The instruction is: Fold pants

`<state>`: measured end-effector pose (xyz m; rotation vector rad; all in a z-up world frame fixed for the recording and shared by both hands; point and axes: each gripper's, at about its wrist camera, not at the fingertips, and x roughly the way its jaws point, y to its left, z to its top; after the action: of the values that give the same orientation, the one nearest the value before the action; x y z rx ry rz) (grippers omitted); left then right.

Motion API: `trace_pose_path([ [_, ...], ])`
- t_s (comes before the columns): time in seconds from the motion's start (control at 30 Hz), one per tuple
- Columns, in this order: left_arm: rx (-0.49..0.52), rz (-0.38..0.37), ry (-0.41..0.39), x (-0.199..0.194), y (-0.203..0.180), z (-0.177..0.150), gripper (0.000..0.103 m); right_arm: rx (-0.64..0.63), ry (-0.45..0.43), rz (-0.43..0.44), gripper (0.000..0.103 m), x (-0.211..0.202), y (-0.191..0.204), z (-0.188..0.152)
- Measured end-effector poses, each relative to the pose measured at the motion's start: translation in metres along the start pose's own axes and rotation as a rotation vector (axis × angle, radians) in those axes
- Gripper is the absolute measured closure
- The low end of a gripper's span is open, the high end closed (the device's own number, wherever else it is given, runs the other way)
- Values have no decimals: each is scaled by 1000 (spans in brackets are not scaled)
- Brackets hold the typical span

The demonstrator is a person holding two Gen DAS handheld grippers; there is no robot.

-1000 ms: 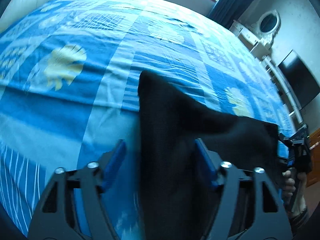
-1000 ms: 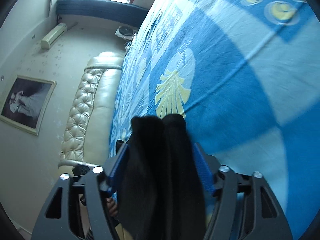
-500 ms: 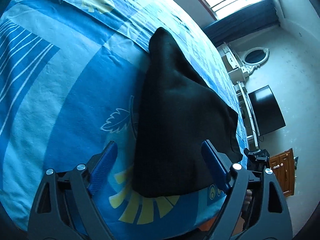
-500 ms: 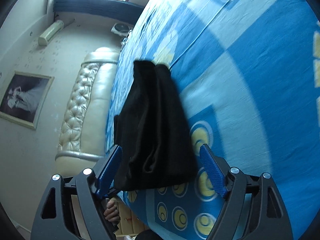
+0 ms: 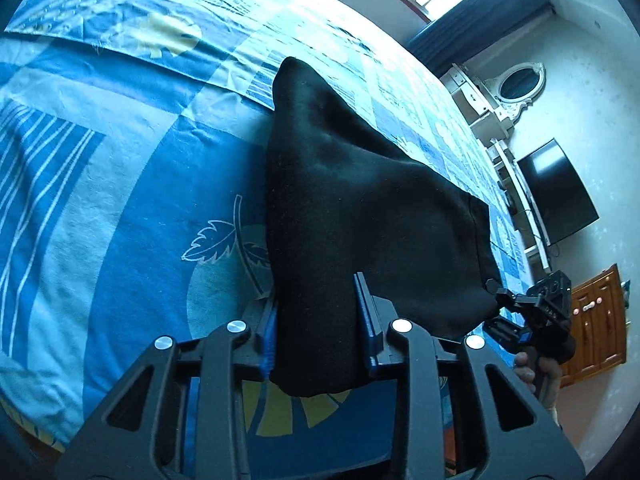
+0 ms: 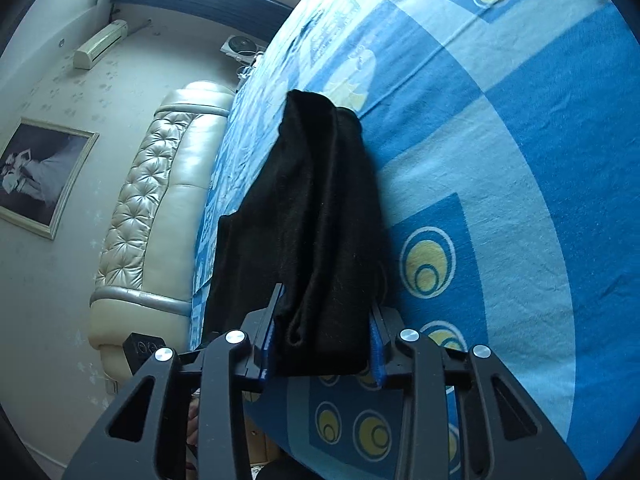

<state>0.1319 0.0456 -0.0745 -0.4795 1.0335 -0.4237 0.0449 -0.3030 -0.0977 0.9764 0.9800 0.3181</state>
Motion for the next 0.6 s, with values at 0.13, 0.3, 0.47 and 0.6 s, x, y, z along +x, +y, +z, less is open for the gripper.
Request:
trace_pose_path([
  [0.13, -3, 19, 10, -4, 3, -3, 72, 14, 9, 10, 67, -1, -1, -3],
  [0.3, 12, 30, 19, -6, 2, -10, 72, 25, 19, 18, 67, -8, -8, -13],
  [0.47, 25, 38, 18, -3, 5, -15, 71, 45, 29, 16, 67, -2, -17, -15],
  [0.6, 55, 50, 10, -1, 5, -19, 70, 61, 29, 33, 67, 2, -28, -16],
])
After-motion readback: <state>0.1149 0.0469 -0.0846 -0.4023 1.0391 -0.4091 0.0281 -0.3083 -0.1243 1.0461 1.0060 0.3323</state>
